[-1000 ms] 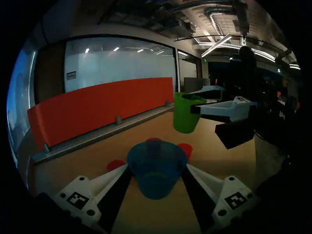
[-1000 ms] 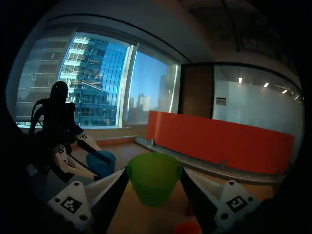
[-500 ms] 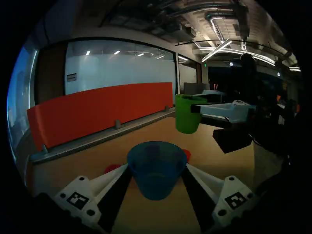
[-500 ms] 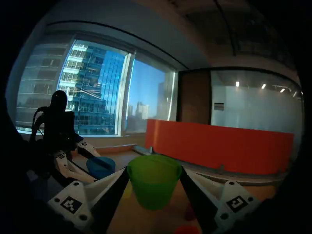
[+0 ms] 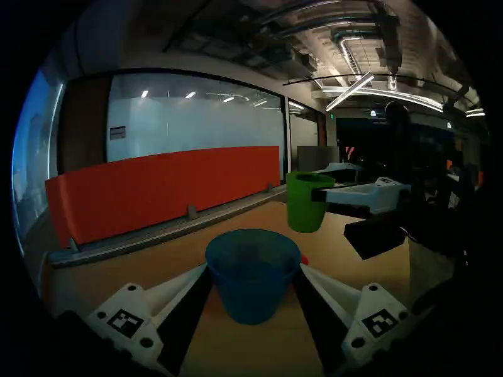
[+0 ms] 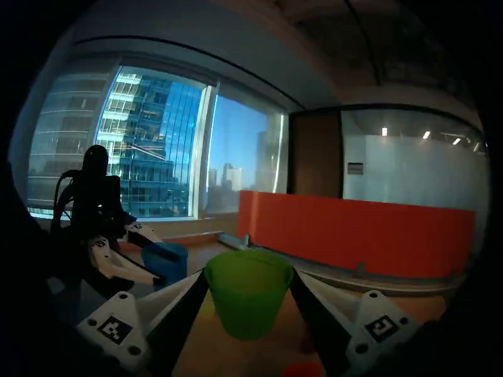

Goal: Pour water

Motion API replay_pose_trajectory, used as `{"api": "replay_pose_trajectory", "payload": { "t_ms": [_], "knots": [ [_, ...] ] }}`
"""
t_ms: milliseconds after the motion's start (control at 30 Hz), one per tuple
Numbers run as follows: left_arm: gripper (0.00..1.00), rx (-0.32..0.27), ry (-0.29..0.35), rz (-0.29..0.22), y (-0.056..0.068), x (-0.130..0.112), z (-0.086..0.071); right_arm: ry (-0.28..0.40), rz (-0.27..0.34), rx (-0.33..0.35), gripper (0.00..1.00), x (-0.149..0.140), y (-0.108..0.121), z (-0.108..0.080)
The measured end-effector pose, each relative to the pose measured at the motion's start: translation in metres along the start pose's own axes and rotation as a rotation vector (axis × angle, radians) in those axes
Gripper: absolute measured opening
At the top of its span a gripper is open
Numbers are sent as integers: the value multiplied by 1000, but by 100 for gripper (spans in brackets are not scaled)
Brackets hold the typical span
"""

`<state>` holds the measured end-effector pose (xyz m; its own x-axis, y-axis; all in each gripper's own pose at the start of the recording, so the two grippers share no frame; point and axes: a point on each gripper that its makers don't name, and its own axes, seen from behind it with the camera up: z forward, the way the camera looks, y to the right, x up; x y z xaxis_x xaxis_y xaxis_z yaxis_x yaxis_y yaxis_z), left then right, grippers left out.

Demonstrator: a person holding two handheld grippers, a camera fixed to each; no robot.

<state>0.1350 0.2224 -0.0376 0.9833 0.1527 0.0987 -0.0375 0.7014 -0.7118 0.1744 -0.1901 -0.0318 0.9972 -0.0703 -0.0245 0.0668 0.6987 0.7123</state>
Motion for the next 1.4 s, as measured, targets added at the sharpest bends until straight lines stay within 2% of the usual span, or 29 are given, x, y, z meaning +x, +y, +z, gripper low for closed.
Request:
{"api": "replay_pose_trajectory", "payload": {
  "t_ms": [367,667,967,1400],
  "knots": [
    [84,14,37,6,-7,20,-4,-30,-5,40,93,-12,-12,1],
    [84,34,71,33,-15,36,-6,-48,18,69,93,-19,-20,4],
    [84,63,85,98,-20,50,-8,-57,17,109,92,-24,-35,6],
    [84,117,94,245,-25,70,-6,-78,22,170,92,-40,-56,12]
  ]
}}
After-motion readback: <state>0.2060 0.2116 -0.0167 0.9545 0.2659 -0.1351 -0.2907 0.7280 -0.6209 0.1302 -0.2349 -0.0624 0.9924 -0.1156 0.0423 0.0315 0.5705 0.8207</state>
